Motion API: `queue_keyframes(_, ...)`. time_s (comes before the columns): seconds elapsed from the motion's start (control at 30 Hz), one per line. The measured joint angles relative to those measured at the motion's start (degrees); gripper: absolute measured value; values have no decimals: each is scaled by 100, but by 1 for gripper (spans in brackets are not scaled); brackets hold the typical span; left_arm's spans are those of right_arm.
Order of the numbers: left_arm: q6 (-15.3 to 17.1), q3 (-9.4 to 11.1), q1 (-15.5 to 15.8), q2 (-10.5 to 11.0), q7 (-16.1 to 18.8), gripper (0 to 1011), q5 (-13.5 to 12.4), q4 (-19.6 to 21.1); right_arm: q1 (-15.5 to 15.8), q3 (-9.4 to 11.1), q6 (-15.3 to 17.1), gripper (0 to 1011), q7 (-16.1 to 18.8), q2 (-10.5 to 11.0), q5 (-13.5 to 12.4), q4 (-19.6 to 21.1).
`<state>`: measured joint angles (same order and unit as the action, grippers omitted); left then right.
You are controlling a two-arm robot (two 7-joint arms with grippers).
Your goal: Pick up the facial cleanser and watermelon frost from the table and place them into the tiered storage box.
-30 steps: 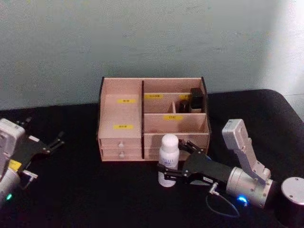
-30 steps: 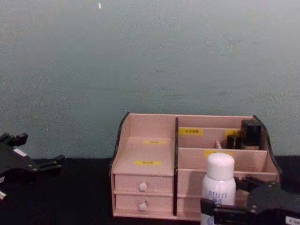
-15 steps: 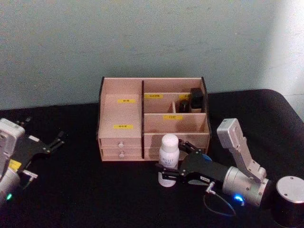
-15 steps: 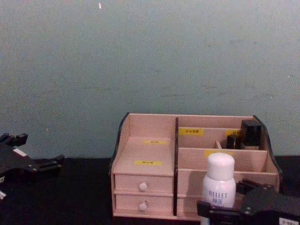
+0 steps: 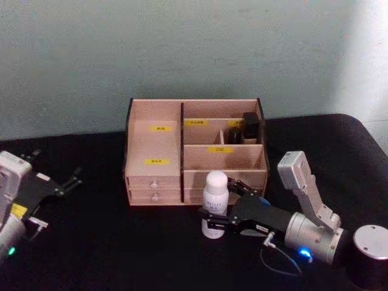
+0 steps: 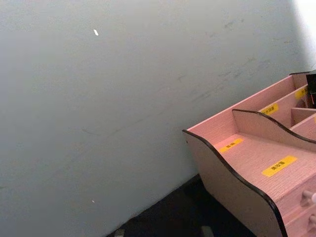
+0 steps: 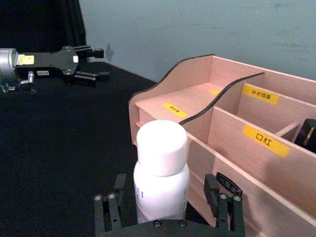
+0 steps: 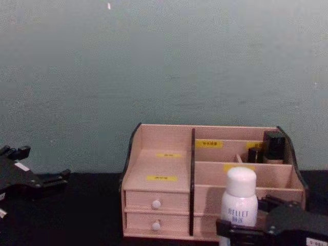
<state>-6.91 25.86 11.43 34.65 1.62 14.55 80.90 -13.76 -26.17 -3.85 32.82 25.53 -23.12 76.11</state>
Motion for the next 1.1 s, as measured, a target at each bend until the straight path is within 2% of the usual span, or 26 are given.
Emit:
queue_keyframes(0.1, 0, 0, 0, 0, 0, 1001, 0, 0, 2, 0, -3, 978, 1, 1, -1, 2)
queue_keyframes(0.23, 0, 0, 0, 0, 0, 1001, 0, 0, 4, 0, -8, 882, 4, 4, -3, 4)
queue_keyframes(0.33, 0, 0, 0, 0, 0, 1001, 0, 0, 5, 0, -10, 797, 7, 5, -5, 6)
queue_keyframes(0.37, 0, 0, 0, 0, 0, 1001, 0, 0, 6, 0, -11, 741, 8, 6, -5, 6)
queue_keyframes(0.4, 0, 0, 0, 0, 0, 1001, 0, 0, 6, 0, -11, 741, 8, 6, -5, 6)
queue_keyframes(0.53, 0, 0, 0, 0, 0, 1001, 0, 0, 6, 0, -12, 613, 9, 8, -7, 6)
queue_keyframes(1.1, 0, 0, 0, 0, 0, 1001, 0, 0, 15, 16, -29, 594, 65, 44, -47, 84)
